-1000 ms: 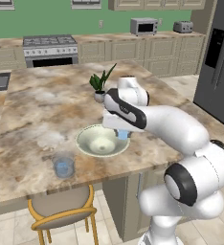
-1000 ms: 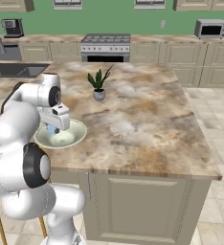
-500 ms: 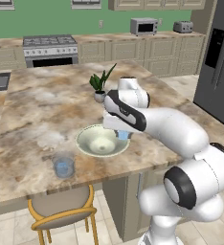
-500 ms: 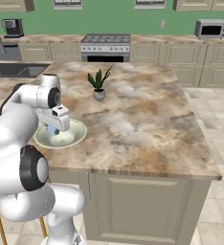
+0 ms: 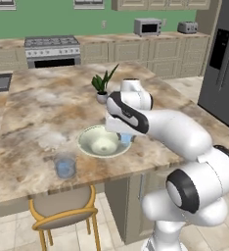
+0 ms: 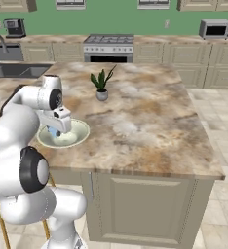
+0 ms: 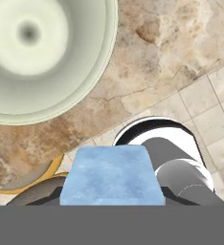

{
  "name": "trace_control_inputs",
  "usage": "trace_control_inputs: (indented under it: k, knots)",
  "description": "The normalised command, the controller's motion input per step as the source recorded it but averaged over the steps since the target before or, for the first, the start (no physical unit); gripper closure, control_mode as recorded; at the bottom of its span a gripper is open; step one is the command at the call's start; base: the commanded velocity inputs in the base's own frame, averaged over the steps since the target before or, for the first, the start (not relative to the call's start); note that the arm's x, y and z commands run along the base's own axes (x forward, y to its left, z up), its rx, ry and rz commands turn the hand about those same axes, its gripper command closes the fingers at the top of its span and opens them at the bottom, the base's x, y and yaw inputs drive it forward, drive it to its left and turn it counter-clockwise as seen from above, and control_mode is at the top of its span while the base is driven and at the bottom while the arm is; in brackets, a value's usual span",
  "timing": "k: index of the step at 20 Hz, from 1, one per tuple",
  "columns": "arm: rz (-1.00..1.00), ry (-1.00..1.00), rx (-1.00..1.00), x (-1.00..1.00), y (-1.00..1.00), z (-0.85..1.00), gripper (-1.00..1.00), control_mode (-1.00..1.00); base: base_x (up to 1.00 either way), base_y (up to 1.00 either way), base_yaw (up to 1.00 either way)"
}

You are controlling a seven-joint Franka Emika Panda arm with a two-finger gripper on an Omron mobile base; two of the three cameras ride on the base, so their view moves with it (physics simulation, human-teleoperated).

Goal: There are four ice cubes in the ice bowl. Place two ice cubes in each glass of water.

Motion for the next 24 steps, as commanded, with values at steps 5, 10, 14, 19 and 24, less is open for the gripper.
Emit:
trace_control_inputs:
  k: [5,10,14,19,24]
  knots:
    - [0.0,0.0,0.0,0.0,0.0,0.0,1.0,1.0,-1.0,0.01,0.04]
    - [0.0,0.0,0.0,0.0,0.0,0.0,1.0,1.0,-0.82,0.38,0.14]
    - [0.0,0.0,0.0,0.0,0.0,0.0,1.0,1.0,-0.61,1.0,0.19]
    - [0.0,0.0,0.0,0.0,0.0,0.0,1.0,1.0,-0.22,1.0,0.06]
    - [0.0,0.0,0.0,0.0,0.0,0.0,1.0,1.0,0.45,1.0,-0.07]
